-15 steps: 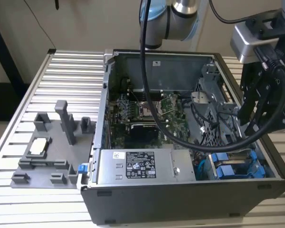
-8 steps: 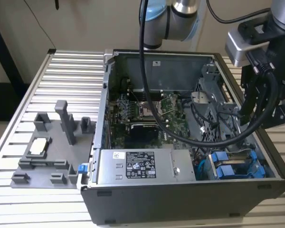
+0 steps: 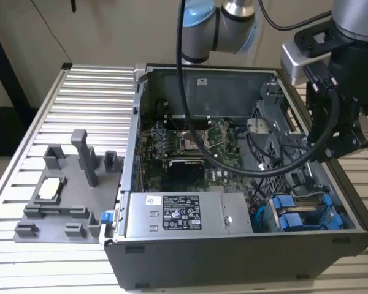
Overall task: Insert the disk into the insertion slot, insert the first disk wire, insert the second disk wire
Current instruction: 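Insert the first disk wire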
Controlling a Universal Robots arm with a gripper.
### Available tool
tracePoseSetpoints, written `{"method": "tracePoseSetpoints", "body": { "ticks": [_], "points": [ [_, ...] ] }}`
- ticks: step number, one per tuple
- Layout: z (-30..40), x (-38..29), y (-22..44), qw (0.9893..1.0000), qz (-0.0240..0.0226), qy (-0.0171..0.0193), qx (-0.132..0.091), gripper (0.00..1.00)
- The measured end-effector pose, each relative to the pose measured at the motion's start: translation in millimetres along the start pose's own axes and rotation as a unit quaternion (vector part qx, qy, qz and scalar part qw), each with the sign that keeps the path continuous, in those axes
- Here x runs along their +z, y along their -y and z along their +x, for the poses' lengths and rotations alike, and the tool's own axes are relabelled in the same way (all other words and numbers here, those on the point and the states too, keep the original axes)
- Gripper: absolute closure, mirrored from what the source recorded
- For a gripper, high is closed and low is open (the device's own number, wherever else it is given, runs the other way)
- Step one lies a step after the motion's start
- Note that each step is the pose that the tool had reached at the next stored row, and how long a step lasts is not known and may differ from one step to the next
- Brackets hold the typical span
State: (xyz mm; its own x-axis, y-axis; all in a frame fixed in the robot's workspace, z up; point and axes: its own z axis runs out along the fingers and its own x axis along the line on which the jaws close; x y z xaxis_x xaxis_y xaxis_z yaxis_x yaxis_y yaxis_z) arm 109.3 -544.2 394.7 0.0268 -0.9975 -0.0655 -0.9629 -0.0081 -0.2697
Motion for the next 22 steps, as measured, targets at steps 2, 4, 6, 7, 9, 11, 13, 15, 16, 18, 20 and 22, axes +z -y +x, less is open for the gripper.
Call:
{"method": "tracePoseSetpoints", "body": {
  "ticks": [2, 4, 6, 7, 9, 11, 13, 15, 16, 18, 20, 22],
  "points": [
    [-1.5, 0.4, -2.6, 1.0000, 0.0066, -0.0021, -0.002, 0.59],
    [-2.3, 1.0, -4.4, 0.9999, 0.0095, -0.0059, -0.005, 0.59],
    [-3.1, 1.6, -5.7, 0.9998, 0.0098, -0.0119, -0.010, 0.59],
    [-3.7, 2.1, -6.0, 0.9998, 0.0100, -0.0149, -0.013, 0.59],
    [-4.8, 2.9, -6.6, 0.9996, 0.0120, -0.0177, -0.017, 0.59],
    [-5.4, 4.1, -7.0, 0.9995, 0.0140, -0.0179, -0.020, 0.59],
    [-5.6, 5.1, -7.3, 0.9995, 0.0143, -0.0200, -0.021, 0.59],
    [-5.8, 5.8, -7.6, 0.9993, 0.0140, -0.0240, -0.023, 0.59],
    [-5.7, 6.0, -7.6, 0.9993, 0.0140, -0.0245, -0.024, 0.59],
    [-5.7, 6.1, -7.7, 0.9993, 0.0140, -0.0249, -0.024, 0.59],
    [-5.7, 6.2, -7.7, 0.9993, 0.0140, -0.0249, -0.024, 0.59],
    [-5.7, 6.2, -7.7, 0.9993, 0.0140, -0.0249, -0.024, 0.59]
  ]
}}
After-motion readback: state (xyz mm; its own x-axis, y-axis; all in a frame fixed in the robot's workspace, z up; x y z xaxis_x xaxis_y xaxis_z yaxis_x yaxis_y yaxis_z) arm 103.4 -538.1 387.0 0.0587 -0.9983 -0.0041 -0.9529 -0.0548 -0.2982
